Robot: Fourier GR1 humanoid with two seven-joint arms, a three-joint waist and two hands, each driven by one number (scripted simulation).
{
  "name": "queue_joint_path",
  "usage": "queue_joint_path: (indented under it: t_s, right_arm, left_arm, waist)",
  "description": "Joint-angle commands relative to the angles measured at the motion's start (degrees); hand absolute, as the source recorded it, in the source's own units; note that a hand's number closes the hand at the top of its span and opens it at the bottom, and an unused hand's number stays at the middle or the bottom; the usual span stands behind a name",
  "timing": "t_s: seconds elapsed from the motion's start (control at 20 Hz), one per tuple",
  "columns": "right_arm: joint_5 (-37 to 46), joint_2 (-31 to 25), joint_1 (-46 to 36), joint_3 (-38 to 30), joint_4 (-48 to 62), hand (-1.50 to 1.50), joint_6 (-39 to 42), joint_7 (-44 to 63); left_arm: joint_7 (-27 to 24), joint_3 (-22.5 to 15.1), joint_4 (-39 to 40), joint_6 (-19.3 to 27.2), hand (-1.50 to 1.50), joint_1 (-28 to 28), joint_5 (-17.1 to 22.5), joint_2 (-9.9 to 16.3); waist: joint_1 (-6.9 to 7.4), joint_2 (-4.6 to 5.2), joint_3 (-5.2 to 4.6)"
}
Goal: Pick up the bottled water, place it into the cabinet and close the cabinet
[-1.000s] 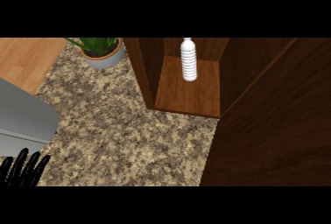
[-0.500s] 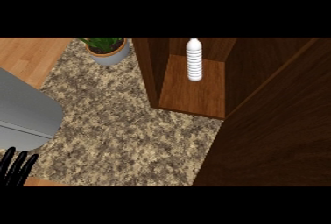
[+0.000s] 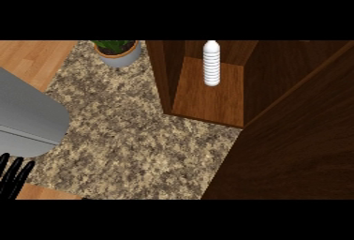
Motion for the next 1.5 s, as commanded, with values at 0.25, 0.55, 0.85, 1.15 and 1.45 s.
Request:
queue_joint_path:
  t_s: [0.25, 0.55, 0.85, 1.15, 1.45]
  right_arm:
    - [-10.3, 11.92, -6.35, 0.23, 9.7, 1.5, -5.3, 9.21]
    - [-18.69, 16.59, -14.07, -5.05, 19.03, 1.5, -5.04, 13.07]
    - [-17.66, 21.34, -26.6, -16.7, 31.96, 1.5, -9.9, 13.73]
    - [-15.38, 25.72, -45.96, -25.46, 49.62, 1.5, -16.03, 16.83]
    - [-13.67, 27.01, -59.42, -29.59, 67.89, 1.5, -15.46, 13.83]
  left_arm:
    - [-0.1, 1.95, -0.2, -1.75, -1.5, -1.06, 1.2, 0.96]
    - [0.28, 3.04, 0.89, -2.48, -1.5, -0.53, 2.39, 1.26]
    - [0.75, 4.22, 1.75, -4.41, -1.5, 0.09, 4.05, 1.93]
    - [0.7, 4.23, 2.51, -6.35, -1.5, 2.25, 3.91, 1.84]
    - [0.58, 5.61, 1.51, -6.46, -1.5, 2.69, 3.38, 1.32]
  waist:
    - [0.99, 0.95, 0.41]
    - [0.46, 0.45, 0.62]
    - [-1.04, -0.55, 0.76]
    - [-2.28, -1.0, 0.92]
    - [-3.68, -1.18, 1.1]
